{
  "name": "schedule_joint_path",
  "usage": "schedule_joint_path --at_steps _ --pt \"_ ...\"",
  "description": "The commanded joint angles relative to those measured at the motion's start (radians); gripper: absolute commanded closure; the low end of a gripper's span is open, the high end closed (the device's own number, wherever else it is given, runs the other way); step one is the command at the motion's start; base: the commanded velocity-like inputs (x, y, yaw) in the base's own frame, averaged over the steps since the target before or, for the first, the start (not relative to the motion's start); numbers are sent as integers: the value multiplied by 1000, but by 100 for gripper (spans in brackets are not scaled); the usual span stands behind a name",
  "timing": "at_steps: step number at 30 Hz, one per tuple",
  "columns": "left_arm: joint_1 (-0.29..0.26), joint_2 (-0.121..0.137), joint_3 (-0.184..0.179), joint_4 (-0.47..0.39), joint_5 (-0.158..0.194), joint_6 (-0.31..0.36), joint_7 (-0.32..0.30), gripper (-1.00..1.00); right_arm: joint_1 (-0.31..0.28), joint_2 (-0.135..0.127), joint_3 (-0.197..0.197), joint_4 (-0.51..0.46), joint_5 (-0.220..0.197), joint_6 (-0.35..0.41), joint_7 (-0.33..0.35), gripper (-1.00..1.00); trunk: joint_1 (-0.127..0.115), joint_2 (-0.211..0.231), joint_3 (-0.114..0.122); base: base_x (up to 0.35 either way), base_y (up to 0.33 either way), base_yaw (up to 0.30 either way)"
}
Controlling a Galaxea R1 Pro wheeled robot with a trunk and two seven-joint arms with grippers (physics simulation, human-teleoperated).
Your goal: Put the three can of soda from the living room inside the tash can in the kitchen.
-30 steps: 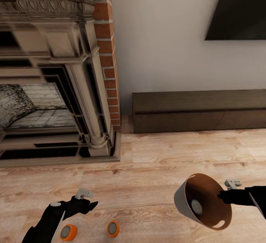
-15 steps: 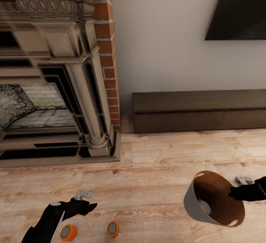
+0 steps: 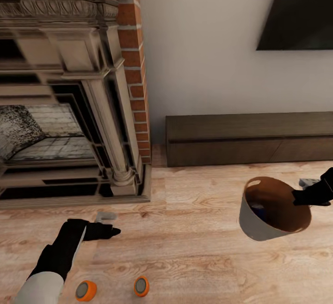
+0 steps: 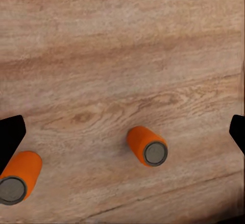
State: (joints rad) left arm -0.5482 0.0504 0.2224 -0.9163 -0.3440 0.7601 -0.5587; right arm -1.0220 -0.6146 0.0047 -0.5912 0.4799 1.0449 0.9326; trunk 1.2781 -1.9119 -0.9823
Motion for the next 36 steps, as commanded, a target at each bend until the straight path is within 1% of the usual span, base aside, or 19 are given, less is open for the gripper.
schedule_joint_path --at_steps 1,2,4,5,6,9,12,22,25,28,31,32,34,36 --pt "-26 0 1 0 0 31 -1 -100 -17 1 -1 -3 22 2 3 100 0 0 0 0 0 0" --pt "-34 -1 2 0 1 41 -1 -100 -23 1 -1 -3 38 2 3 100 0 0 0 0 0 0" --pt "-53 -3 3 -8 4 67 2 -100 -45 6 0 -3 93 2 5 100 0 0 0 0 0 0" --pt "-58 -10 4 -13 4 75 3 -100 -58 8 0 -3 108 2 5 100 0 0 0 0 0 0" --pt "-60 -14 3 -15 3 79 3 -100 -63 9 0 -3 114 2 5 100 0 0 0 0 0 0" --pt "-64 -32 3 -18 0 86 8 -100 -78 9 0 -2 128 2 6 100 11 -21 -9 0 0 0" --pt "-66 -42 3 -16 -1 88 10 -100 -84 5 1 -2 136 2 7 100 23 -42 -19 0 0 0" --pt "-67 -57 3 -14 -3 91 11 -100 -91 0 1 -2 143 2 8 100 61 -112 -51 0 0 0" --pt "-67 -59 3 -12 -4 92 12 -100 -117 0 1 -2 144 2 8 100 73 -133 -63 0 0 0" --pt "-67 -61 3 -11 -5 93 18 -100 -163 0 1 5 155 2 8 100 84 -154 -76 0 0 0" --pt "-67 -66 3 -10 -6 97 22 -100 -210 3 1 18 195 2 8 100 96 -175 -90 0 0 0" --pt "-67 -67 3 -10 -5 109 23 -100 -221 3 0 22 206 2 9 100 100 -182 -94 0 0 0" --pt "-67 -69 3 -11 -4 138 23 -100 -234 5 -1 27 217 2 9 100 107 -196 -104 0 0 0" --pt "-67 -70 3 -14 -3 149 24 -100 -247 5 0 28 222 2 9 100 115 -210 -113 0 0 0"
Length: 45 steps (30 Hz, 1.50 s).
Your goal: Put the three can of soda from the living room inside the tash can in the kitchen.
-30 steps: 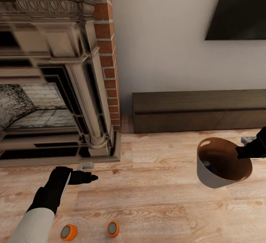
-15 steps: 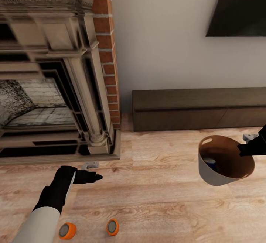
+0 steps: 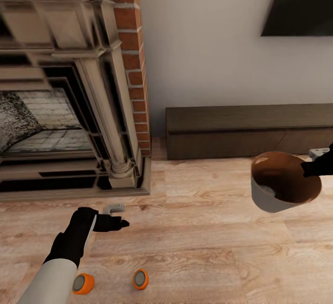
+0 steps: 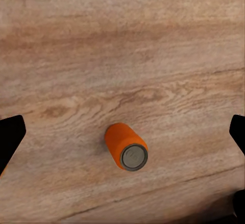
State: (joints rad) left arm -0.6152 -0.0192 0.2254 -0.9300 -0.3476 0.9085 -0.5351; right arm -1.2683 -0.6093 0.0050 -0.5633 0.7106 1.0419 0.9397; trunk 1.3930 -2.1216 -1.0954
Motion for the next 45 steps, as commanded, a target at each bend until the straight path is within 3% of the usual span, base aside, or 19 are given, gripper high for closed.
schedule_joint_path --at_steps 1,8,12,16,26,43,45 --pt "0 0 0 -1 1 6 0 -100 -16 0 0 1 -6 5 2 100 4 -7 -5 0 0 0" --pt "0 -1 0 -1 0 12 1 -100 -39 0 1 1 -3 5 2 100 31 -56 -38 0 0 0" --pt "0 -1 -1 1 -1 13 1 -100 -81 0 2 2 4 5 2 100 46 -84 -57 0 0 0" --pt "0 -3 -1 3 -2 14 1 -100 -122 5 3 3 58 5 11 100 61 -112 -75 0 0 0" --pt "0 -4 -1 3 -2 45 1 -100 -170 6 3 29 121 5 29 100 100 -182 -122 0 0 0" --pt "1 -13 -2 -10 2 46 1 -100 -189 7 4 62 130 5 30 100 100 -182 -149 -83 -33 0" --pt "1 -13 -2 -10 2 46 1 -100 -188 6 24 62 129 5 30 100 100 -182 -151 -11 -4 0"
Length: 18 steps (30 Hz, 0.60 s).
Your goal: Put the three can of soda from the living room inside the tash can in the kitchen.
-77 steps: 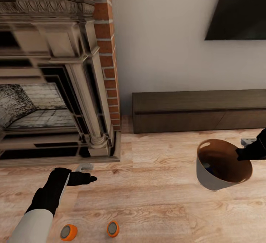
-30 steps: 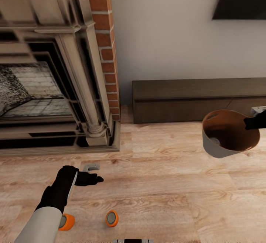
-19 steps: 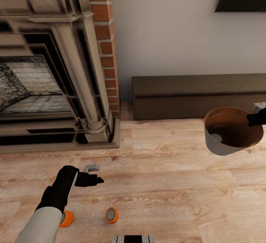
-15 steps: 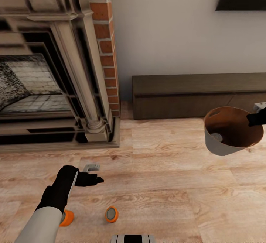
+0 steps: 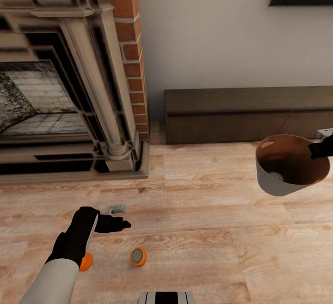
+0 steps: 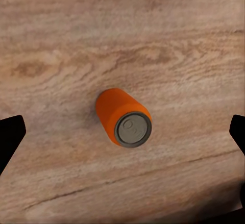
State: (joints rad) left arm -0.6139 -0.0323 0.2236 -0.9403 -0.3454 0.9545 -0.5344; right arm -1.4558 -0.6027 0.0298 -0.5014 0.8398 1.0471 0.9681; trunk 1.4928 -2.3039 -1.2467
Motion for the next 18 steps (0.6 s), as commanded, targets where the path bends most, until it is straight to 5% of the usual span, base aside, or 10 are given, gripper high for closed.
schedule_joint_path --at_steps 1,10,18 --pt "0 0 0 0 0 0 0 -100 -1 0 7 0 0 0 1 100 0 0 -1 -7 -3 0" --pt "0 0 0 0 1 0 -1 -100 1 -1 63 0 0 0 1 100 0 0 -3 -2 -3 22" --pt "-1 -1 0 0 1 1 0 -100 2 1 89 0 -1 0 1 100 0 0 -3 -47 -111 209"
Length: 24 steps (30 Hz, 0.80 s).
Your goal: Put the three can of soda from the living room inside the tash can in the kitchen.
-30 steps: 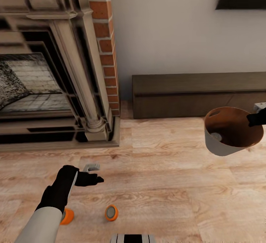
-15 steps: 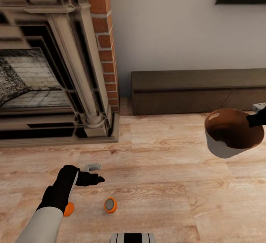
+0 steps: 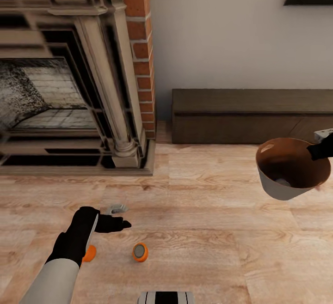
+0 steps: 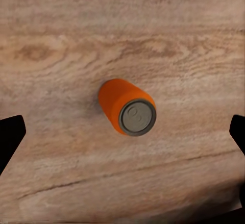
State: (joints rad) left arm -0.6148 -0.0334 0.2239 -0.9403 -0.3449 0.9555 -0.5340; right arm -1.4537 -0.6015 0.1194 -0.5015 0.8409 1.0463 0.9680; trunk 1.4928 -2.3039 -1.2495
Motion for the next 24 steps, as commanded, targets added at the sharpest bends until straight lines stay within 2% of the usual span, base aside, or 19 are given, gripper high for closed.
schedule_joint_path --at_steps 1,7,11,18,24 --pt "0 0 0 0 0 0 0 -100 -1 0 0 0 -2 1 1 100 0 0 0 -139 -162 251" --pt "0 -1 0 0 0 1 0 -100 0 0 1 0 -2 1 1 100 0 0 0 -162 -180 249" --pt "0 -1 0 -1 1 0 0 -100 0 0 1 0 -2 1 1 100 0 0 0 -117 -140 110" --pt "1 0 -1 0 2 -7 0 -100 2 -3 0 0 -2 1 1 100 0 0 0 11 -27 14" --pt "1 0 0 0 2 -7 0 -100 3 -5 0 -1 -2 1 1 100 0 0 2 85 -3 -164"
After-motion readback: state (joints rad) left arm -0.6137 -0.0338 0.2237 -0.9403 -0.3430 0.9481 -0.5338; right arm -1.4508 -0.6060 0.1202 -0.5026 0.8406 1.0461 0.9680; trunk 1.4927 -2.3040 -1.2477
